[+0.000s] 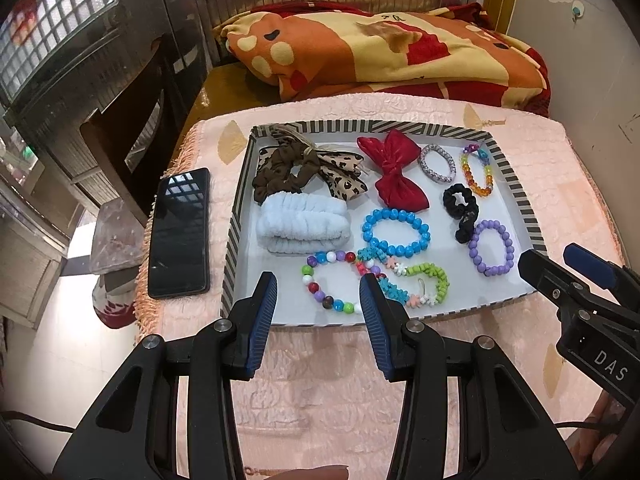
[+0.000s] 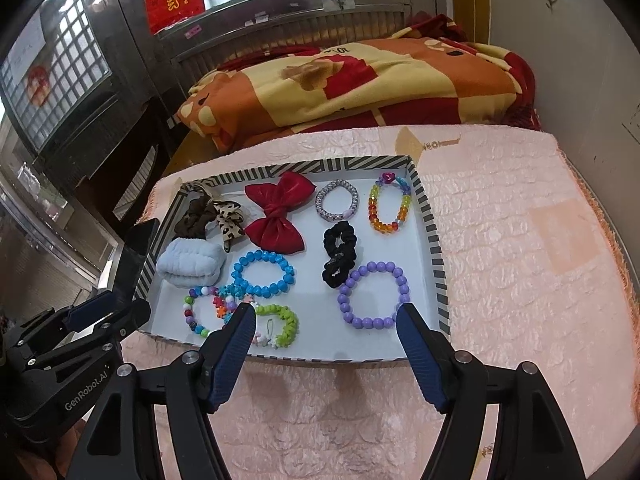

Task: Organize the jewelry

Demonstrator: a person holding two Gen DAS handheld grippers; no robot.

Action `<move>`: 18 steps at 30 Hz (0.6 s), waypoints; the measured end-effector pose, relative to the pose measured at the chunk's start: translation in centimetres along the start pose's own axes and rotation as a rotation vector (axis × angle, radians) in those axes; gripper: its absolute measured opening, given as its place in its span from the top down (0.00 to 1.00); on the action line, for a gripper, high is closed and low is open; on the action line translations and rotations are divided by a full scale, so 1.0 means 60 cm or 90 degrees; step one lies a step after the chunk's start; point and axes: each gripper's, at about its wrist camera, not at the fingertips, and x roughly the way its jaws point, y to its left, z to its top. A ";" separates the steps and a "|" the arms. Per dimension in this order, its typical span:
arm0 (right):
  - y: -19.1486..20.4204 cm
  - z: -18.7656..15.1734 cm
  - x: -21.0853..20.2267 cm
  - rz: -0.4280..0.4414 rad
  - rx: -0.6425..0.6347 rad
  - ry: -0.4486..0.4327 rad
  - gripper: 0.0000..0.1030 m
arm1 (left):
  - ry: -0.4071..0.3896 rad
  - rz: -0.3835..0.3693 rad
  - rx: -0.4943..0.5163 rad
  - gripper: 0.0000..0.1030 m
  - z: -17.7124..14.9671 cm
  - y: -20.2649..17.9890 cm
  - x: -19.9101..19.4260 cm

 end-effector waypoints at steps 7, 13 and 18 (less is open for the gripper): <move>0.005 -0.004 -0.005 0.000 -0.008 0.001 0.31 | -0.004 -0.001 -0.007 0.59 -0.003 -0.001 -0.008; 0.010 -0.003 -0.007 0.004 -0.014 0.002 0.31 | -0.010 0.003 -0.006 0.59 -0.004 -0.004 -0.015; 0.008 -0.001 -0.009 0.004 -0.014 -0.001 0.30 | -0.013 0.005 -0.005 0.59 -0.004 -0.006 -0.017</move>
